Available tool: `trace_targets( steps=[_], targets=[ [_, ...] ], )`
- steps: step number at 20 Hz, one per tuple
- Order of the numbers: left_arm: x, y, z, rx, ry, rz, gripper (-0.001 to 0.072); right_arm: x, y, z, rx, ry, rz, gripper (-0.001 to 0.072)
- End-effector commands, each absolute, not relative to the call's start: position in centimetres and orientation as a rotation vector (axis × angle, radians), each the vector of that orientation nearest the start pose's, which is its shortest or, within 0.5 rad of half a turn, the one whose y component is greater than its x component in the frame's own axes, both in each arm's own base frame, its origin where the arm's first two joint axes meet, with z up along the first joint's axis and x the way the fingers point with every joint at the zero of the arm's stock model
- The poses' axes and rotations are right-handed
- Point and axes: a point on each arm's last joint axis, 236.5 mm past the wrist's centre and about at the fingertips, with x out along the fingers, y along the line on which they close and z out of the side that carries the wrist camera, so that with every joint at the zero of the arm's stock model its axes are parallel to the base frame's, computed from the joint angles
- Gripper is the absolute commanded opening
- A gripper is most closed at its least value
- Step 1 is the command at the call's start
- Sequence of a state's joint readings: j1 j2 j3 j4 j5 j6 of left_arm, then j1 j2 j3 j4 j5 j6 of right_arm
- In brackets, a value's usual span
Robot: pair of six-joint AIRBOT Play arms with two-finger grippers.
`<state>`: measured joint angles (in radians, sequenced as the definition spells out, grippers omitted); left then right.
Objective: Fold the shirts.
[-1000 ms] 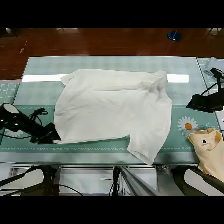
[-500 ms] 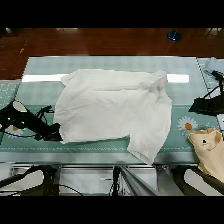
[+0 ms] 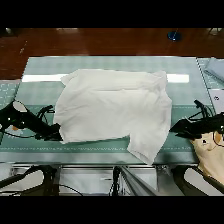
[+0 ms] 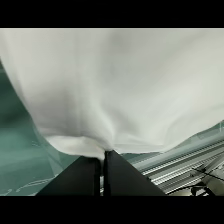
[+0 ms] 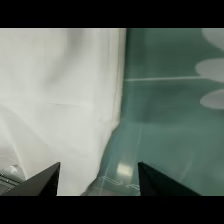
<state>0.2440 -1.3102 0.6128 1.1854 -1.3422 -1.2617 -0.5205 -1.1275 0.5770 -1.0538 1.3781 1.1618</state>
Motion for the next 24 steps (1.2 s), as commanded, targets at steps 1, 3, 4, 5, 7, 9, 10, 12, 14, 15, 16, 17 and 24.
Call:
trace_targets(
  steps=[1, 3, 4, 5, 7, 9, 10, 12, 14, 15, 16, 17, 24],
  targets=[
    [20.3, -3.5, -12.8, -0.424, 1.770, -0.248, 0.0026, 18.6, 3.1, -9.5, 0.763, 1.613, 0.231, 0.0545],
    [20.3, -3.5, -12.8, -0.423, 1.770, -0.250, 0.0026, 18.9, 3.0, -10.6, 0.744, 1.592, 0.198, 0.0543],
    [20.3, -3.5, -12.8, -0.422, 1.770, -0.251, 0.0026, 19.4, 3.3, -11.1, 0.728, 1.570, 0.192, 0.0518],
    [20.3, -3.5, -12.8, -0.421, 1.770, -0.252, 0.0026, 20.3, 3.7, -11.4, 0.718, 1.536, 0.186, 0.0515],
    [20.2, -3.6, -12.8, -0.413, 1.768, -0.265, 0.0026, 22.9, 4.1, -11.9, 0.688, 1.447, 0.150, 0.0510],
    [20.2, -3.6, -12.8, -0.413, 1.768, -0.265, 0.0026, 24.9, 4.4, -12.3, 0.673, 1.385, 0.089, 0.0291],
    [20.2, -3.6, -12.8, -0.412, 1.768, -0.265, 0.0026, 25.5, 4.8, -12.3, 0.663, 1.367, 0.081, 0.0121],
    [20.3, -3.6, -12.8, -0.407, 1.766, -0.271, 0.0026, 26.2, 6.3, -11.6, 0.686, 1.349, 0.113, 0.0019],
    [21.1, -3.7, -12.0, -0.399, 1.738, -0.293, 0.0025, 27.6, 7.7, -8.5, 0.681, 1.280, 0.216, 0.0019],
    [22.1, -3.9, -10.8, -0.396, 1.696, -0.319, 0.0024, 28.6, 8.2, -5.8, 0.660, 1.215, 0.270, 0.0019],
    [23.9, -4.5, -8.6, -0.398, 1.618, -0.356, 0.0024, 29.6, 8.3, -2.6, 0.624, 1.142, 0.312, 0.0019],
    [26.1, -4.9, -5.7, -0.390, 1.511, -0.384, 0.0024, 30.5, 8.4, 1.1, 0.580, 1.056, 0.351, 0.0019],
    [31.0, -5.4, 36.4, -0.095, 0.271, -0.325, 0.0023, 29.8, 8.1, 36.6, 0.295, 0.207, 0.411, 0.0020]
  ],
)
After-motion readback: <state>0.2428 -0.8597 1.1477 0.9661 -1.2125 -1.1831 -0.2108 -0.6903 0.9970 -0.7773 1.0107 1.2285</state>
